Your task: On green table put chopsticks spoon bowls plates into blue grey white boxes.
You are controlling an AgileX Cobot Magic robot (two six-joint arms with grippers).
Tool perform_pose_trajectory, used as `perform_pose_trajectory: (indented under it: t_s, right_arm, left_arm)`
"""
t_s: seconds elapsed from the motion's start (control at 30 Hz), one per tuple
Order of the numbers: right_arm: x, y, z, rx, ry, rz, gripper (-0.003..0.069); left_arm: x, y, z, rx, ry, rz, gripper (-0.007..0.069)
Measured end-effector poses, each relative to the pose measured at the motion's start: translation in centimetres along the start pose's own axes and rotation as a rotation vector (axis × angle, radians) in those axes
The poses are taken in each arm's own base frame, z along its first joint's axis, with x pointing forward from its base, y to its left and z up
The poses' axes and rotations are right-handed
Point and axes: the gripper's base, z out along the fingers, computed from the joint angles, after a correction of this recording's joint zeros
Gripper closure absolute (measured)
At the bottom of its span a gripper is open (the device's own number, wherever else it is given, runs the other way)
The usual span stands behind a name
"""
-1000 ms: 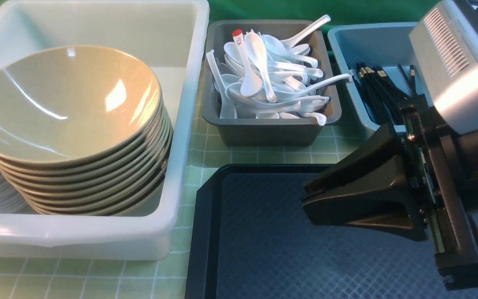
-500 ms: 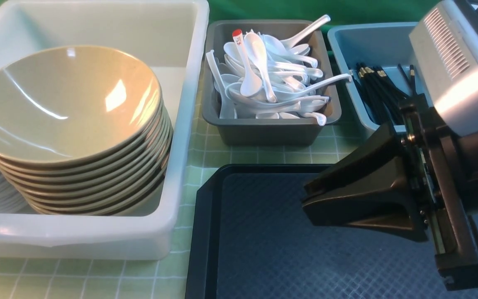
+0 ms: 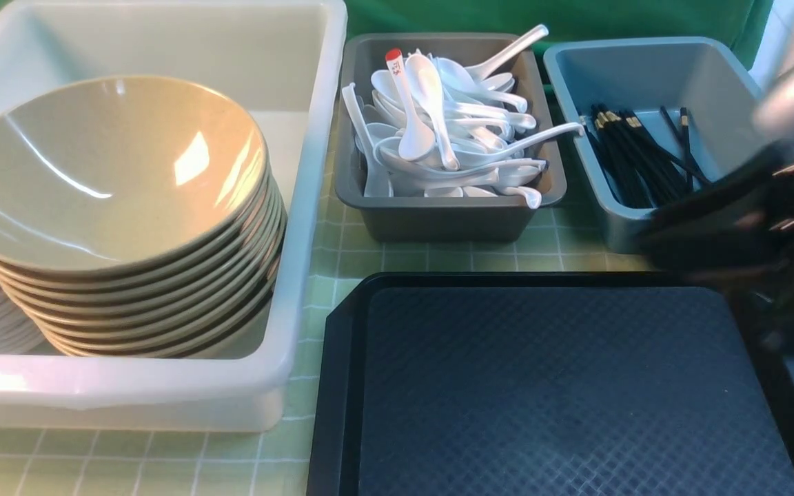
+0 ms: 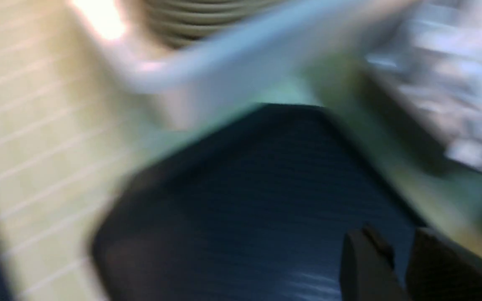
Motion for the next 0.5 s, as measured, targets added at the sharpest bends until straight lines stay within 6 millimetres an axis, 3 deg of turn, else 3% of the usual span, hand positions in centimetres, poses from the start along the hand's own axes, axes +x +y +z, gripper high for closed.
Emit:
perform_pose_trajectory:
  t_s: [0.1, 0.13, 0.2, 0.23, 0.27, 0.3, 0.37, 0.47, 0.5]
  right_arm:
    - [0.9, -1.1, -2.8, 0.18, -0.048, 0.074, 0.0489]
    - [1.5, -1.1, -3.9, 0.233, -0.087, 0.096, 0.0489]
    - [2.9, -0.8, -5.1, 0.298, -0.157, 0.105, 0.0487]
    - [3.9, -0.4, -5.6, 0.323, -0.203, 0.104, 0.0486]
    - [4.1, -0.3, -5.7, 0.326, -0.212, 0.103, 0.0486]
    - [6.1, 0.4, -6.2, 0.355, -0.278, 0.102, 0.0486]
    - [8.7, 1.1, -6.2, 0.381, -0.349, 0.101, 0.0486]
    - [12.1, 1.9, -5.7, 0.408, -0.413, 0.095, 0.0486]
    - [14.1, 2.2, -4.9, 0.417, -0.428, 0.094, 0.0484]
  left_arm:
    - [1.9, -3.7, -2.6, 0.176, 0.002, 0.145, 0.0097]
    - [3.1, -4.7, -3.5, 0.237, 0.005, 0.192, 0.0172]
    - [5.1, -5.5, -4.6, 0.31, 0.009, 0.239, 0.027]
    - [6.4, -5.6, -5.0, 0.342, 0.013, 0.25, 0.035]
    - [6.7, -5.6, -5.1, 0.346, 0.012, 0.254, 0.0363]
    - [8.6, -5.5, -5.5, 0.381, 0.009, 0.26, 0.0459]
    - [11.3, -5.2, -5.6, 0.429, -0.009, 0.252, 0.056]
    - [14.4, -4.7, -5.3, 0.481, -0.047, 0.221, 0.0613]
    - [16.0, -4.3, -5.0, 0.501, -0.085, 0.194, 0.0627]
